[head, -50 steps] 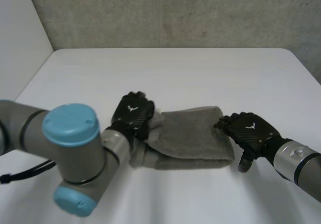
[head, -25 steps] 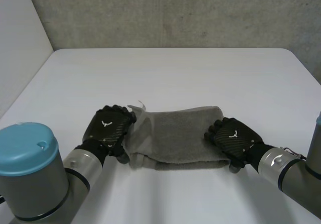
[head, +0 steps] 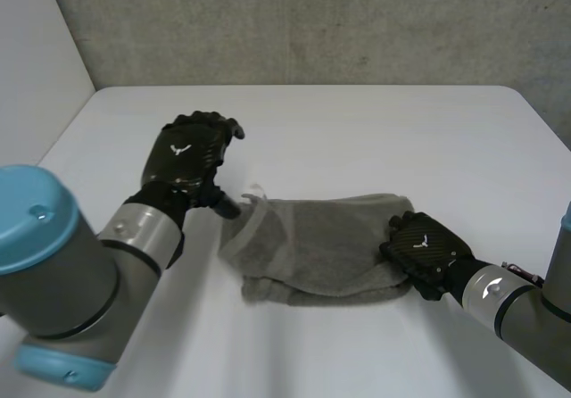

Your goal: Fold the towel.

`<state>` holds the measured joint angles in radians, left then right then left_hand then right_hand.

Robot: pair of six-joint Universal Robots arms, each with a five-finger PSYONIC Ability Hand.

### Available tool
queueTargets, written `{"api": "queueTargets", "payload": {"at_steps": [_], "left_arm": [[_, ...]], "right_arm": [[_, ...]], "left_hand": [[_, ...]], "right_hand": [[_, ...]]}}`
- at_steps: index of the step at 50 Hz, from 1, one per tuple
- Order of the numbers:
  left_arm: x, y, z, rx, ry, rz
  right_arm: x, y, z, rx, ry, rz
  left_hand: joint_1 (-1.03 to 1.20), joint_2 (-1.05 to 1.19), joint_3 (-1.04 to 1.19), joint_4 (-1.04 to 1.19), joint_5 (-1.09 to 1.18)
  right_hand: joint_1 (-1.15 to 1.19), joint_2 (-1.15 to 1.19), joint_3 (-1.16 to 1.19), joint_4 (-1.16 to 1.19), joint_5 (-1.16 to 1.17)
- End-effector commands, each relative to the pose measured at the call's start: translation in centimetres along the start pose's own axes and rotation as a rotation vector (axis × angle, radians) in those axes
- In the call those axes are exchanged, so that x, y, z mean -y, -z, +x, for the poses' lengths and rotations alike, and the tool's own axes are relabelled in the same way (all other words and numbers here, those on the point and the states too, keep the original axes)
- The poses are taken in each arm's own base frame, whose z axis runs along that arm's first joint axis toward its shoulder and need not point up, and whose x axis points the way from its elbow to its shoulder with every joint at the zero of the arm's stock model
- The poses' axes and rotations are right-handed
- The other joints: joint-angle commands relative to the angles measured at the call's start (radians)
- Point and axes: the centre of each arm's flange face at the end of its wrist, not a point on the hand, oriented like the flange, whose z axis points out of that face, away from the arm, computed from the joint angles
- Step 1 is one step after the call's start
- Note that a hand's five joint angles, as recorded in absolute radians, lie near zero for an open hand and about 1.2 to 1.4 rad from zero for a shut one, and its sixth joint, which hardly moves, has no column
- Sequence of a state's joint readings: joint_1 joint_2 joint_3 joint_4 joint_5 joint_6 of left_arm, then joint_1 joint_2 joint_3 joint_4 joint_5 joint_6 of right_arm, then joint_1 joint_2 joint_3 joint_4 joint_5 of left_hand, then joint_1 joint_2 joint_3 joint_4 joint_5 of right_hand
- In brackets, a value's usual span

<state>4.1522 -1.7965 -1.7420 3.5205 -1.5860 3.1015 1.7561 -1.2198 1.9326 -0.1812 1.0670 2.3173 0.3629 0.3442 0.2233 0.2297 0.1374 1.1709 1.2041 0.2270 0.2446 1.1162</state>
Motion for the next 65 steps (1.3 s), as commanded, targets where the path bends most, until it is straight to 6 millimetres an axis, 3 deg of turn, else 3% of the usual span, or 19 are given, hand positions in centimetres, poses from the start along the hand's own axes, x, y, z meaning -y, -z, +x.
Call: {"api": "queueTargets", "payload": {"at_steps": [1, 4, 6, 12, 23, 32, 36, 42, 44, 47, 49, 52, 58, 65], "left_arm": [[-1.7, -1.8, 2.1, -0.056, 0.062, -0.026], [-2.9, -2.9, 2.7, -0.070, 0.064, -0.044], [-4.7, -4.0, 3.0, -0.067, 0.064, -0.081], [-7.3, -4.1, 3.1, -0.068, 0.059, -0.150], [-9.3, -2.5, 2.3, -0.040, 0.030, -0.245], [-11.0, -0.2, 0.7, 0.037, -0.056, -0.336], [-10.1, 0.4, 0.8, 0.044, -0.050, -0.320], [-6.5, 1.3, 0.8, 0.053, -0.043, -0.229], [-4.3, 1.2, -0.9, 0.113, -0.031, -0.172], [-3.2, 1.2, -2.2, 0.157, -0.026, -0.141], [-1.2, 1.2, -4.3, 0.226, -0.004, -0.080], [0.4, 1.4, -6.0, 0.275, 0.039, -0.028], [1.9, 1.8, -8.0, 0.336, 0.097, 0.021], [2.5, 2.0, -9.6, 0.367, 0.114, 0.033]], "right_arm": [[0.4, 0.6, -0.1, -0.002, 0.024, 0.005], [0.6, 1.0, -0.3, -0.004, 0.028, 0.009], [0.6, 1.2, -0.5, 0.002, 0.027, 0.007], [0.8, 1.3, -0.7, 0.002, 0.031, 0.010], [0.9, 1.7, 0.2, -0.023, 0.078, 0.002], [3.1, 2.5, 1.1, -0.061, 0.148, 0.056], [5.0, 2.6, -0.1, -0.035, 0.188, 0.116], [6.9, 2.7, -1.9, 0.007, 0.229, 0.180], [8.3, 2.9, -3.1, 0.030, 0.277, 0.233], [9.2, 3.0, -3.8, 0.046, 0.299, 0.267], [10.7, 3.1, -5.3, 0.079, 0.342, 0.323], [11.7, 2.8, -6.5, 0.099, 0.402, 0.366], [13.3, 2.1, -8.9, 0.130, 0.522, 0.441], [14.8, -0.6, -12.8, 0.157, 0.626, 0.523]], "left_hand": [[-0.044, -0.025, -0.049, -0.055, 0.007], [-0.038, -0.019, -0.049, -0.055, 0.013], [-0.035, -0.016, -0.049, -0.055, 0.016], [-0.035, -0.016, -0.049, -0.055, 0.016], [-0.038, -0.019, -0.049, -0.055, 0.013], [-0.044, -0.025, -0.049, -0.055, 0.007], [-0.047, -0.028, -0.049, -0.055, 0.004], [-0.061, -0.043, -0.049, -0.055, -0.010], [-0.070, -0.051, -0.049, -0.055, -0.019], [-0.070, -0.051, -0.049, -0.055, -0.019], [-0.073, -0.054, -0.049, -0.055, -0.022], [-0.085, -0.066, -0.049, -0.055, -0.034], [-0.085, -0.066, -0.049, -0.055, -0.034], [-0.085, -0.066, -0.049, -0.055, -0.034]], "right_hand": [[0.225, 0.192, -0.052, -0.070, 0.105], [0.225, 0.192, -0.052, -0.070, 0.105], [0.225, 0.192, -0.052, -0.070, 0.105], [0.225, 0.192, -0.052, -0.070, 0.105], [0.225, 0.192, -0.052, -0.070, 0.105], [0.225, 0.192, -0.052, -0.070, 0.105], [0.225, 0.192, -0.052, -0.070, 0.105], [0.225, 0.192, -0.052, -0.070, 0.105], [0.225, 0.192, -0.052, -0.070, 0.105], [0.225, 0.192, -0.052, -0.070, 0.105], [0.225, 0.192, -0.052, -0.070, 0.105], [0.225, 0.192, -0.052, -0.070, 0.105], [0.225, 0.192, -0.052, -0.070, 0.105], [0.225, 0.192, -0.052, -0.070, 0.105]]}}
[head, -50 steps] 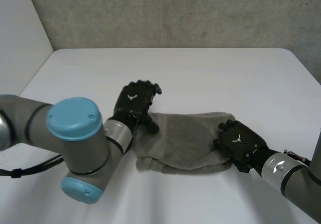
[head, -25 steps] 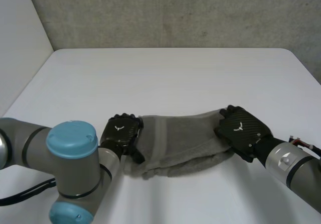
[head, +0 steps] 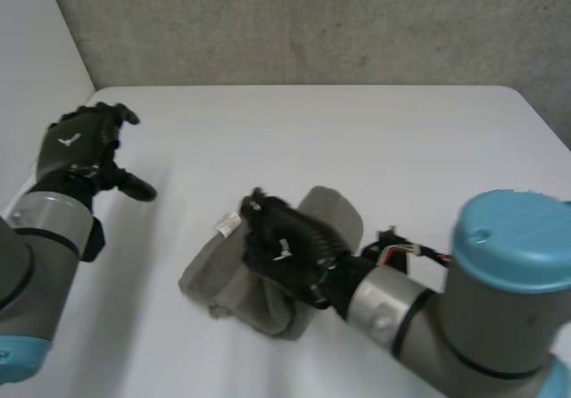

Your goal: Fold the towel.

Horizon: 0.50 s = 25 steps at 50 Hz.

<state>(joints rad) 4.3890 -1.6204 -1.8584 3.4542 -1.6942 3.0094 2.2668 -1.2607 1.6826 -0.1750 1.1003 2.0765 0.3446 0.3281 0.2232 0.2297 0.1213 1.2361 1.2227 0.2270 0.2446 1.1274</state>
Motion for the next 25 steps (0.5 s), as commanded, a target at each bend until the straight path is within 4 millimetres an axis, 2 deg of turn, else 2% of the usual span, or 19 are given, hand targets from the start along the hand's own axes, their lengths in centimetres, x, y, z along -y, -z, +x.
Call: {"api": "queueTargets", "payload": {"at_steps": [1, 3, 4, 6, 17, 19, 25], "left_arm": [[0.6, -0.3, -1.1, 0.023, 0.020, 0.008], [0.7, -0.3, -1.1, 0.024, 0.022, 0.011], [0.7, -0.3, -1.1, 0.024, 0.022, 0.011], [0.7, -0.3, -1.1, 0.021, 0.021, 0.009], [0.6, 0.0, -0.6, 0.004, 0.035, 0.008], [0.6, 0.0, -0.6, 0.002, 0.040, 0.010], [0.6, -0.1, -0.5, 0.000, 0.040, 0.011]], "right_arm": [[1.4, -3.3, -2.2, 0.023, 0.087, 0.072], [1.3, -4.9, -2.7, 0.029, 0.095, 0.091], [1.3, -4.9, -2.7, 0.029, 0.095, 0.091], [1.0, -6.2, -2.8, 0.029, 0.100, 0.098], [0.3, -9.3, -2.5, 0.004, 0.096, 0.118], [-0.3, -10.2, -3.0, 0.017, 0.084, 0.110], [-1.0, -11.3, -4.0, 0.073, -0.004, 0.109]], "left_hand": [[-0.067, -0.050, -0.049, -0.055, -0.018], [-0.067, -0.050, -0.049, -0.055, -0.018], [-0.067, -0.050, -0.049, -0.055, -0.018], [-0.067, -0.050, -0.049, -0.055, -0.018], [-0.067, -0.050, -0.049, -0.055, -0.018], [-0.067, -0.050, -0.049, -0.055, -0.018], [-0.067, -0.050, -0.049, -0.055, -0.018]], "right_hand": [[0.160, 0.174, -0.052, -0.070, 0.094], [0.160, 0.174, -0.052, -0.070, 0.094], [0.160, 0.174, -0.052, -0.070, 0.094], [0.160, 0.174, -0.052, -0.070, 0.094], [0.160, 0.174, -0.052, -0.070, 0.094], [0.160, 0.174, -0.052, -0.070, 0.094], [0.160, 0.174, -0.052, -0.070, 0.094]]}}
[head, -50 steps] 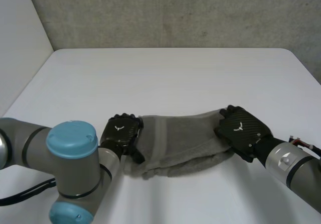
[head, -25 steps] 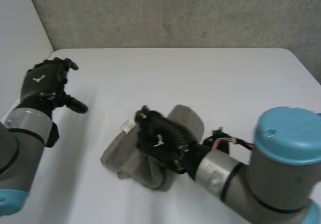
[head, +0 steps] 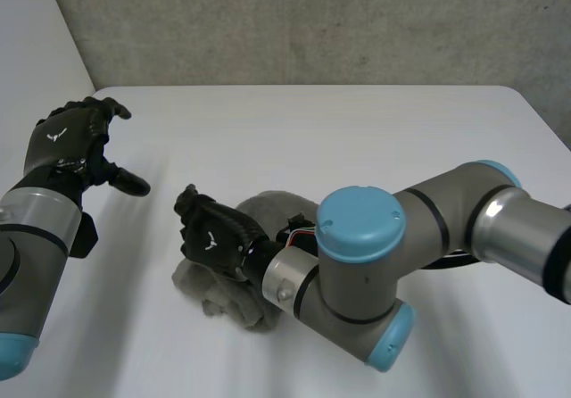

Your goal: Fold the towel.

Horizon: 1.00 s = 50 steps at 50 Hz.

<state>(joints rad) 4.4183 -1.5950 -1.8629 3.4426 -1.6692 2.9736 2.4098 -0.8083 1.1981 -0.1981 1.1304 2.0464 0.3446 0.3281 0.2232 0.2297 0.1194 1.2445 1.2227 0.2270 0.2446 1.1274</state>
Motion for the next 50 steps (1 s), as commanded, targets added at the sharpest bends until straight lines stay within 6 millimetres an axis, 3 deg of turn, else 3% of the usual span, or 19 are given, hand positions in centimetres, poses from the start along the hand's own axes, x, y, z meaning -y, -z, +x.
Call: {"api": "queueTargets", "payload": {"at_steps": [1, 6, 7, 8, 9, 10, 17, 18, 19, 22, 24, 30, 32, 38, 43, 50], "left_arm": [[-0.1, -0.1, 0.1, -0.004, 0.002, -0.001], [-0.3, -0.1, 0.3, -0.011, 0.002, -0.002], [-0.3, -0.1, 0.3, -0.011, 0.002, -0.002], [-0.3, -0.1, 0.3, -0.011, 0.002, -0.002], [-0.3, -0.1, 0.3, -0.011, 0.002, -0.002], [-0.3, -0.1, 0.3, -0.011, 0.002, -0.002], [0.1, 0.0, 0.4, -0.015, 0.003, 0.008], [0.2, -0.1, 0.5, -0.015, 0.004, 0.013], [0.3, -0.1, 0.5, -0.016, 0.004, 0.019], [0.5, -0.2, 0.5, -0.017, 0.005, 0.025], [1.0, -0.4, 0.8, -0.026, 0.007, 0.042], [1.3, -0.1, 2.3, -0.075, 0.010, 0.054], [1.5, -0.1, 2.9, -0.097, 0.011, 0.065], [1.1, -0.5, 3.6, -0.139, 0.007, 0.057], [-1.4, -0.2, 5.7, -0.306, 0.002, -0.045], [-2.7, -0.4, 6.0, -0.331, -0.009, -0.082]], "right_arm": [[-0.9, -1.1, -1.1, 0.049, -0.089, -0.001], [-0.4, -1.4, -1.3, 0.084, -0.244, 0.062], [-0.1, -1.3, -1.2, 0.094, -0.307, 0.078], [0.2, -1.2, -1.1, 0.102, -0.360, 0.094], [0.2, -1.2, -1.1, 0.102, -0.361, 0.094], [0.7, -0.9, -0.8, 0.107, -0.406, 0.106], [2.9, 1.8, 3.4, 0.027, -0.561, 0.146], [3.1, 2.7, 4.9, -0.016, -0.604, 0.157], [3.0, 3.7, 6.5, -0.069, -0.643, 0.169], [2.7, 4.6, 7.8, -0.117, -0.689, 0.170], [1.6, 6.5, 9.3, -0.170, -0.763, 0.141], [-0.9, 9.7, 9.5, -0.197, -0.856, 0.006], [-2.6, 11.6, 9.1, -0.208, -0.924, -0.098], [-5.7, 14.5, 8.1, -0.244, -1.027, -0.251], [-6.7, 15.1, 8.1, -0.268, -1.043, -0.282], [-6.9, 15.0, 7.9, -0.266, -1.041, -0.280]], "left_hand": [[-0.067, -0.050, -0.049, -0.055, -0.016], [-0.067, -0.050, -0.049, -0.055, -0.016], [-0.067, -0.050, -0.049, -0.055, -0.016], [-0.067, -0.050, -0.049, -0.055, -0.016], [-0.067, -0.050, -0.049, -0.055, -0.016], [-0.067, -0.050, -0.049, -0.055, -0.016], [-0.067, -0.050, -0.049, -0.055, -0.016], [-0.067, -0.050, -0.049, -0.055, -0.016], [-0.067, -0.050, -0.049, -0.055, -0.016], [-0.067, -0.050, -0.049, -0.055, -0.016], [-0.067, -0.050, -0.049, -0.055, -0.016], [-0.067, -0.050, -0.049, -0.055, -0.016], [-0.064, -0.047, -0.049, -0.055, -0.013], [-0.049, -0.032, -0.049, -0.055, 0.002], [-0.046, -0.029, -0.049, -0.055, 0.005], [-0.043, -0.027, -0.049, -0.055, 0.008]], "right_hand": [[0.152, 0.174, -0.052, -0.070, 0.094], [0.065, 0.086, -0.052, -0.070, 0.007], [-0.235, -0.213, -0.052, -0.070, -0.292], [-0.720, -0.698, -0.052, -0.070, -0.777], [-0.725, -0.703, -0.052, -0.070, -0.782], [-1.070, -1.048, -0.052, -0.070, -1.127], [-1.070, -1.048, -0.052, -0.070, -1.127], [-1.070, -1.048, -0.052, -0.070, -1.127], [-1.070, -1.048, -0.052, -0.070, -1.127], [-1.070, -1.048, -0.052, -0.070, -1.127], [-1.070, -1.048, -0.052, -0.070, -1.127], [-1.070, -1.048, -0.052, -0.070, -1.127], [-1.070, -1.048, -0.052, -0.070, -1.127], [-1.070, -1.048, -0.052, -0.070, -1.127], [-1.070, -1.048, -0.052, -0.070, -1.127], [-1.070, -1.048, -0.052, -0.070, -1.127]]}}
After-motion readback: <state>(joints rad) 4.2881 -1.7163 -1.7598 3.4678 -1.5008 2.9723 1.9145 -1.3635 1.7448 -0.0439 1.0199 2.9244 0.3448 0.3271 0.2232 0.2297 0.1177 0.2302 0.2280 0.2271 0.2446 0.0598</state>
